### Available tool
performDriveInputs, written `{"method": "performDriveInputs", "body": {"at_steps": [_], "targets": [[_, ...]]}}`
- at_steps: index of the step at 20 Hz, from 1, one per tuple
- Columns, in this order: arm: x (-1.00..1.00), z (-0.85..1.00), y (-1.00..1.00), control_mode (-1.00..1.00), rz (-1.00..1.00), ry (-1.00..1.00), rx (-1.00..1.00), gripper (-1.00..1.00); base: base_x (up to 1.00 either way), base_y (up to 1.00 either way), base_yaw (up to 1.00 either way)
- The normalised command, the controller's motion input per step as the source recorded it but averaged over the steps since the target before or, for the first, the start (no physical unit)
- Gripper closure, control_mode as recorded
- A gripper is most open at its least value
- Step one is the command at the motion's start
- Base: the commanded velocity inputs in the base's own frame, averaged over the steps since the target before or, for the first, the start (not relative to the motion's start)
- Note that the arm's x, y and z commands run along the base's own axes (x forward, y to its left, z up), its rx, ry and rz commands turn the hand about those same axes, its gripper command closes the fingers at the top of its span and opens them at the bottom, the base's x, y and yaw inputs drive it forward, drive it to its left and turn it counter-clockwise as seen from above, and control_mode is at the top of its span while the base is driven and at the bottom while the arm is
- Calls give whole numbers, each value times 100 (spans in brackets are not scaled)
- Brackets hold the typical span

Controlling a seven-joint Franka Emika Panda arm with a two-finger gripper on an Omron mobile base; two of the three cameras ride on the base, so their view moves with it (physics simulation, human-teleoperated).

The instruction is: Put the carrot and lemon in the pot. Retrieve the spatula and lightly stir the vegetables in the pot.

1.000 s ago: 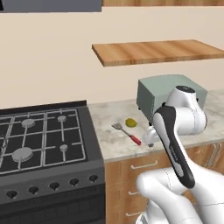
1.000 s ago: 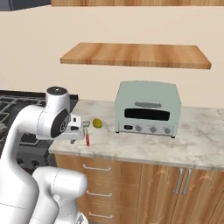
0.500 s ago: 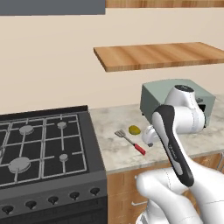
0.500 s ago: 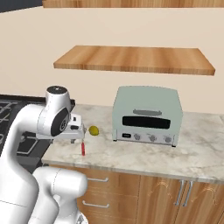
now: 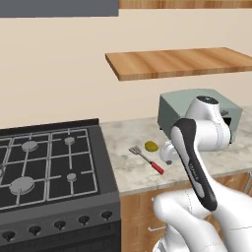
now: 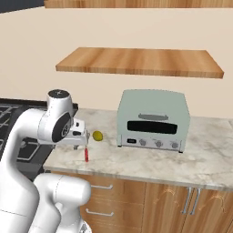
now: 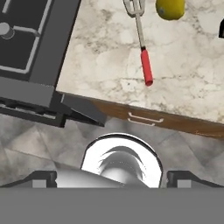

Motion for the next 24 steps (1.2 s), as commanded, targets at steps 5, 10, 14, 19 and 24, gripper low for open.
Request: {"method": "performDriveInputs", "body": {"at_steps": [5,10,14,19,24], "targets": [[47,23,-1,-100,-28,23,-4,-100,0,0,0],[96,-4,0,-100,-20,8,-3,-100,0,0,0],[92,-33,-1,-100,-9,0,0,-100,0,0,0],[81,-54,-2,-100,-4,0,0,-100,0,0,0],[40,-47,-8,-100,0,-7,0,-100,0,0,0]]}}
